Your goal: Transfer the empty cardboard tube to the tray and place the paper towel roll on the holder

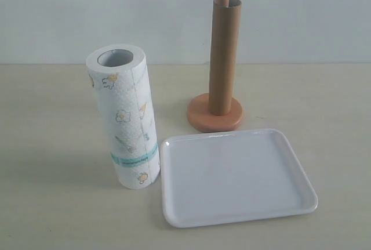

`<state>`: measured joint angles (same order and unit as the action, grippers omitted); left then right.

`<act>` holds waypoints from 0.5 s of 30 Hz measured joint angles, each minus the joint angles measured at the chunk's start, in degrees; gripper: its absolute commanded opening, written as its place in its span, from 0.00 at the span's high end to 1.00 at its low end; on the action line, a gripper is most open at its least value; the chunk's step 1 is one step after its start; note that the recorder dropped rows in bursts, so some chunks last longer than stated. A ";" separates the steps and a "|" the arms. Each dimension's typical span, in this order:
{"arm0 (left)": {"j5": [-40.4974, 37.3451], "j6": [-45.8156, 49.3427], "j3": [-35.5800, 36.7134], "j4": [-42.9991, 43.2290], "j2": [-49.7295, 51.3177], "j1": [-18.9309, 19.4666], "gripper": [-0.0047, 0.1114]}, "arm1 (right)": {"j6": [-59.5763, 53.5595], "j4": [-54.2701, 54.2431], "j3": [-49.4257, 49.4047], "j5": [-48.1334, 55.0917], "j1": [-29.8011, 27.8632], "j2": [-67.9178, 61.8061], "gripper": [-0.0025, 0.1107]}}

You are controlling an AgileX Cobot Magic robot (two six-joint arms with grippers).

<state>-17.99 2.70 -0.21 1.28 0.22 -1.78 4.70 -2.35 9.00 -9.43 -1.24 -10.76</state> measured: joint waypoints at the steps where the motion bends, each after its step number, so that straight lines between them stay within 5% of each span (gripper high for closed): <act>1: 0.00 0.00 0.00 0.00 0.00 0.00 0.92 | 0.46 0.00 0.00 -0.51 0.00 -0.13 0.98; 15: 0.00 0.00 0.00 0.00 0.00 0.00 0.92 | 9.90 5.80 7.31 -12.45 0.00 -21.02 0.98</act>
<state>-17.99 2.70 -0.21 1.28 0.22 -1.78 14.60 3.46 16.31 -21.87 -1.24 -31.78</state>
